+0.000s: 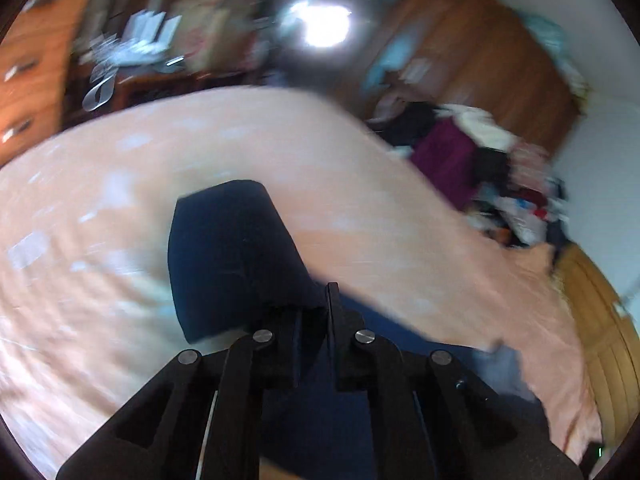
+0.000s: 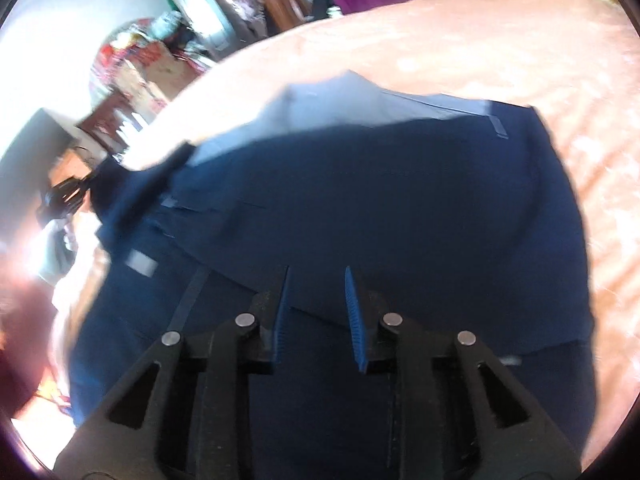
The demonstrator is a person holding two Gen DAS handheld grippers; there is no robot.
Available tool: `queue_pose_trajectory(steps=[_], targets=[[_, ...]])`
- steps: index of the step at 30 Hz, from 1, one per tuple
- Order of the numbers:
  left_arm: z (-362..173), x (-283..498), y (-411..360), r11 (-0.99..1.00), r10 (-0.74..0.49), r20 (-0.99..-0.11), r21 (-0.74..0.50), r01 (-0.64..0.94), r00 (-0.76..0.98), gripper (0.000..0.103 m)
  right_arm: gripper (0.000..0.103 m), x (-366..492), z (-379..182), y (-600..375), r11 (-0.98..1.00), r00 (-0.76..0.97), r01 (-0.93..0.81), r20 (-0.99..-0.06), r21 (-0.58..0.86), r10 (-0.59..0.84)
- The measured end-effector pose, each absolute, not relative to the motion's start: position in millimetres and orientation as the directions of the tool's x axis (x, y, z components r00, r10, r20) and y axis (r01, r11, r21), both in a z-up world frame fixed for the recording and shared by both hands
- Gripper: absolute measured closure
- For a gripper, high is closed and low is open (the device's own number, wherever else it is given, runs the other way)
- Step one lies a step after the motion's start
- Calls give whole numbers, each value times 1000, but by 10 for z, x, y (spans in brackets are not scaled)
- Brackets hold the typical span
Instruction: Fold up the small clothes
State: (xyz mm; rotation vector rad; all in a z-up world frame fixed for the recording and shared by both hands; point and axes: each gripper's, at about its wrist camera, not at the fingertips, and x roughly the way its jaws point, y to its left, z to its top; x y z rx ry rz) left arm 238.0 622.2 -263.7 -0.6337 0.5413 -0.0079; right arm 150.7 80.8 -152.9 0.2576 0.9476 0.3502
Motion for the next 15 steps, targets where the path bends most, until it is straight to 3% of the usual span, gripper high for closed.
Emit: queue_pose_trajectory(steps=[4,5,6,7,8,9,10,11,15], targets=[[-1960,2263,5017,819,-405,-318,-543,185,857,95,76,1626,-1400,921,863,540,-207,-682,460,493],[-1878,2243,4673,793,-475,-292,-550,261,830,82,74,1662,-1383,908,838,537,-207,-657,505,529],[-1862,2241,4291,770,-543,-290,-545,331,788,67,61,1692,-1388,878,814,534,-201,-636,545,558],[-1941,2256,3893,756,-595,-320,-534,378,738,34,54,1721,-1413,834,788,530,-188,-615,586,584],[-2072,2259,3606,761,-606,-362,-524,383,708,29,48,1711,-1434,803,777,530,-174,-608,605,592],[-2256,2275,3373,756,-624,-411,-531,381,665,34,48,1735,-1485,756,763,523,-152,-604,629,602],[-2404,2280,3252,744,-644,-443,-552,376,624,48,48,1761,-1546,711,746,511,-129,-601,653,615],[-2557,2278,3152,723,-671,-472,-589,363,571,56,48,1792,-1614,659,722,498,-103,-593,684,633],[-2687,1974,3296,699,-673,-439,-640,319,595,55,48,2039,-1806,614,658,446,-65,-568,750,691]])
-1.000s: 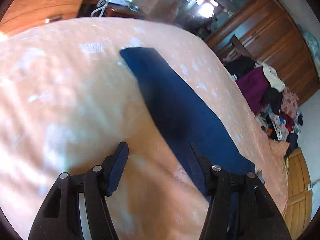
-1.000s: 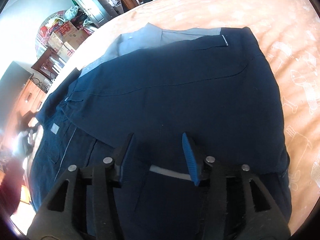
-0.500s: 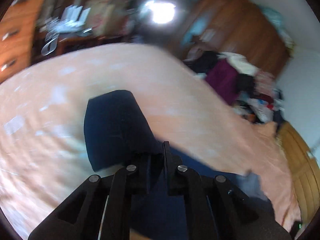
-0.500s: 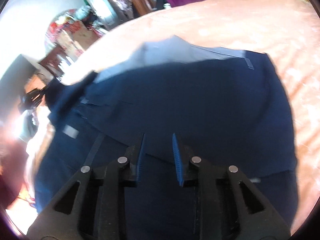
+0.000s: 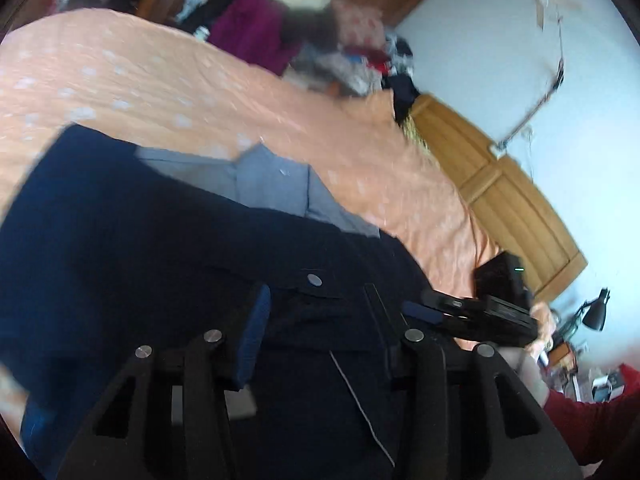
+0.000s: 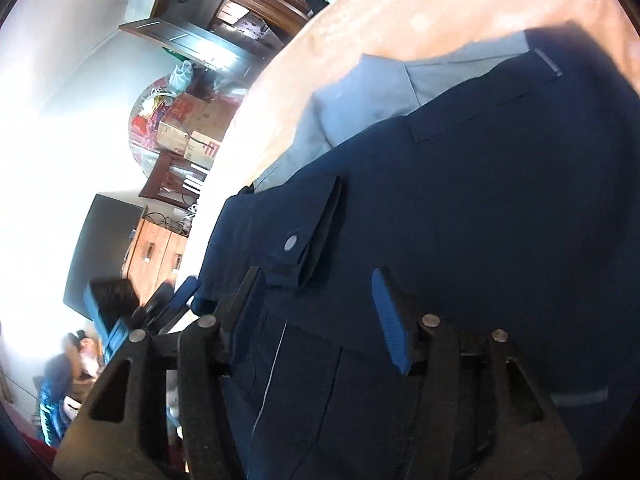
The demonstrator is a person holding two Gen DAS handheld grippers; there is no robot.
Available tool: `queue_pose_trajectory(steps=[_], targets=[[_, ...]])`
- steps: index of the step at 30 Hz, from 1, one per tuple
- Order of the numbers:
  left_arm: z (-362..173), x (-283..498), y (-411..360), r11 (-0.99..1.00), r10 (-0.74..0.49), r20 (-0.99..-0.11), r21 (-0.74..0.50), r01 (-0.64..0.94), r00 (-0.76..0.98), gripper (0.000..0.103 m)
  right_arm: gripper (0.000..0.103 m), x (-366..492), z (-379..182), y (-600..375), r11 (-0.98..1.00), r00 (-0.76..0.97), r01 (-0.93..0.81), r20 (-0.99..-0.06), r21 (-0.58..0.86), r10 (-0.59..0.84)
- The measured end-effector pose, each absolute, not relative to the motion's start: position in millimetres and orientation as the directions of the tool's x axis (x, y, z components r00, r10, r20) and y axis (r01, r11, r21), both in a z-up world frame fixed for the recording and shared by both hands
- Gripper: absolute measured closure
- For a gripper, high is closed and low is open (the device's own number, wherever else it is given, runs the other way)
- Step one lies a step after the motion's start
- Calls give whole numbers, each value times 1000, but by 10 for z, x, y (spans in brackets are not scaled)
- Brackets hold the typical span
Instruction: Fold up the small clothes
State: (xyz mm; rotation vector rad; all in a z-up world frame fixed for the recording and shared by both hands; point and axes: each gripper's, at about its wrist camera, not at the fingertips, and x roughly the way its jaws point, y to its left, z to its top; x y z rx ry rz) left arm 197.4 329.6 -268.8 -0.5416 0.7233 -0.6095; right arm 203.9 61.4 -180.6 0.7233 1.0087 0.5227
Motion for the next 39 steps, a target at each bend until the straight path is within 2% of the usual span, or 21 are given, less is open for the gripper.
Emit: queue_pose_trajectory(steps=[2,5,6,7,8,10,13,14,15,16,17,18,22,25,32,37,39], targets=[[-2716,1727,3547,709,-632,-408,-647,280,658,47,48,2192,-1878,675,636,426,-48,-560,771,711],[-2950,1583,4011,710,-556,-408,-686,158,724,46,48,2471,-2020,914,572,344,-47,-524,819,779],[-3062,1549,4194,695,-528,-413,-712,99,742,46,49,2533,-2102,986,587,313,-23,-551,809,773],[-3117,1530,4300,677,-514,-404,-732,69,756,46,52,2588,-2168,1048,614,294,1,-587,789,754],[-3160,1521,4366,659,-508,-391,-750,53,768,46,60,2635,-2193,1107,627,288,6,-602,779,745],[-3238,1488,4470,625,-492,-359,-780,34,793,46,59,2673,-2196,1181,631,280,5,-607,776,744],[-3329,1509,4496,616,-480,-357,-788,18,801,46,59,2727,-2190,1288,634,278,-10,-607,773,744],[-3334,1527,4450,619,-478,-361,-785,15,801,45,64,2751,-2209,1317,635,280,-10,-607,773,744],[-3352,1539,4443,622,-475,-368,-783,10,799,45,86,2775,-2231,1335,629,280,-11,-602,777,748],[-3347,1578,4378,622,-476,-368,-783,10,799,44,96,2787,-2249,1361,620,271,-14,-594,784,757],[-3357,1564,4422,619,-474,-364,-785,10,802,43,97,2774,-2224,1355,624,281,-24,-594,781,754],[-3362,1553,4443,615,-466,-357,-788,7,809,42,101,2752,-2163,1338,626,297,-41,-589,779,752],[-3331,1353,4608,588,-416,-305,-809,-2,857,41,101,2536,-1632,889,622,419,-117,-529,775,738],[-3297,1314,4698,576,-385,-289,-817,-16,876,40,101,2314,-1379,474,663,475,-122,-542,739,693],[-3004,1632,4463,744,-358,-455,-666,-45,815,40,101,2061,-1411,-107,701,520,-43,-583,712,624],[-2771,1996,4072,870,-357,-574,-491,39,737,39,101,2017,-1539,-173,718,517,-17,-608,696,602],[-2852,2197,3849,899,-378,-666,-430,84,643,38,101,1999,-1620,-255,716,511,-3,-615,698,601]])
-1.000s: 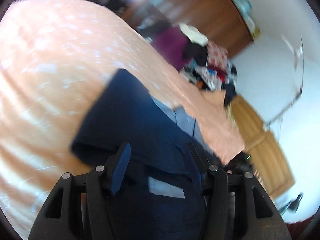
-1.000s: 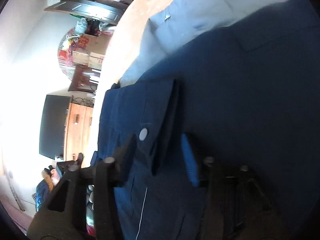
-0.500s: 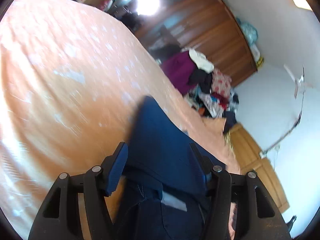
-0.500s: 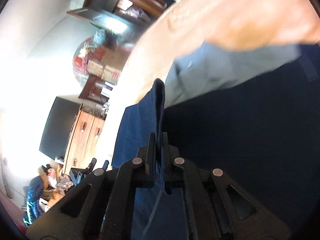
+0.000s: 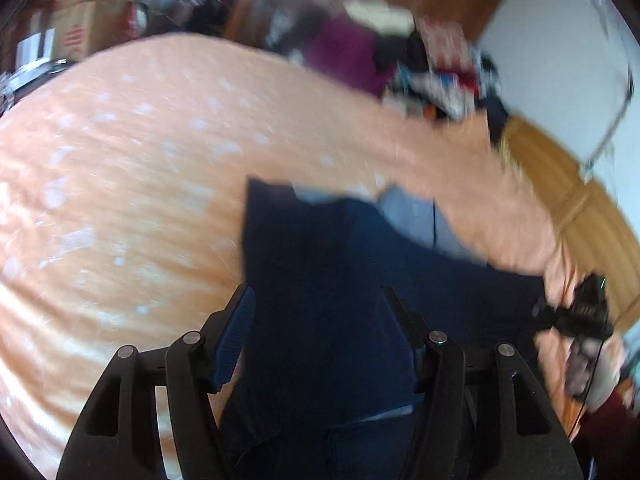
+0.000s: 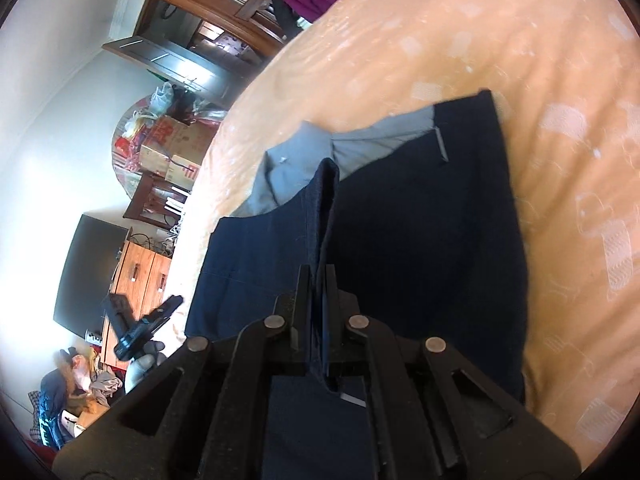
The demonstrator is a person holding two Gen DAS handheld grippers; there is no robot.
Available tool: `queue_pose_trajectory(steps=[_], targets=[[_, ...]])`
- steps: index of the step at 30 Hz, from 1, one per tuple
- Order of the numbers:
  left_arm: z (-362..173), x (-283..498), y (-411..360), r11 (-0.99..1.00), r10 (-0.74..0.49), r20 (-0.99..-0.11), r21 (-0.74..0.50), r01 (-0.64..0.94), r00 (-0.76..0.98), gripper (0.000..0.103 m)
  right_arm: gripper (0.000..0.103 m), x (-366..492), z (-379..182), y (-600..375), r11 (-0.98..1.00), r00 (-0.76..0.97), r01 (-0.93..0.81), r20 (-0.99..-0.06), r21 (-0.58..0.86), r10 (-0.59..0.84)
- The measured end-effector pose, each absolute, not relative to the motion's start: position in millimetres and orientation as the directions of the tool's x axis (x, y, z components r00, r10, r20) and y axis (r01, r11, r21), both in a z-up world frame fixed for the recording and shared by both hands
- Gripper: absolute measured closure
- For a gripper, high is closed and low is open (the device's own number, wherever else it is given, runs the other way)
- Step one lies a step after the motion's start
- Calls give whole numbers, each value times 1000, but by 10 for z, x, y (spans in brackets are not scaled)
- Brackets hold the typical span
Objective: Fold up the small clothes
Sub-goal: 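Pinch the jacket's folded edge with the right gripper and lay it flat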
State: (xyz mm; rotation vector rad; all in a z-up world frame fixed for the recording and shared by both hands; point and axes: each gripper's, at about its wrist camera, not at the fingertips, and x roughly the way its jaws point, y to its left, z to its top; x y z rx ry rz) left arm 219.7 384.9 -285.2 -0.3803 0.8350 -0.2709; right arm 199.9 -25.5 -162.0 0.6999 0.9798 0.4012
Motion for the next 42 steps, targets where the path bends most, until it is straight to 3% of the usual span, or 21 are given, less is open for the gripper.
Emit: queue_pose_trajectory(steps=[4,8,12,15,21,28,30,32,35,37,39,42], targets=[[-3308,2450,3615,970,-239,-825,-222,94,513,40,101,2005,-1734,-364,771,491,24,-679,636,545],[-3333,2395,3959,974,-185,-817,-226,-9,547,45,100,1950,-1856,-591,808,479,55,-726,586,494],[-3174,2043,4353,962,-136,-786,-250,-109,604,46,93,1879,-1906,-629,790,479,58,-712,610,514],[-3041,1729,4279,968,-195,-761,-252,-5,619,43,85,1799,-1983,-689,769,495,84,-696,634,520],[-3077,1436,3804,972,-225,-819,-147,186,527,43,85,1690,-2117,-776,715,529,121,-654,689,541],[-3251,1743,3741,997,-32,-835,10,74,549,41,85,1717,-2120,-709,727,528,113,-661,677,533],[-3276,1805,3799,999,37,-820,51,8,571,43,89,1706,-2148,-722,729,528,114,-662,675,532],[-3234,1711,4006,997,2,-786,-50,-66,618,36,96,1696,-2189,-742,725,527,114,-660,679,536],[-3319,1561,4252,974,-40,-768,-172,-146,639,34,101,1695,-2218,-765,721,520,118,-661,683,541],[-3322,1589,4234,977,-38,-772,-163,-140,634,34,100,1675,-2107,-728,770,506,109,-702,628,501],[-3330,1614,4231,977,-45,-776,-164,-132,629,33,93,1578,-1863,-649,845,519,80,-746,529,418],[-3309,1591,4228,977,-46,-770,-168,-133,637,33,93,1385,-1378,-464,882,588,-3,-713,472,383]])
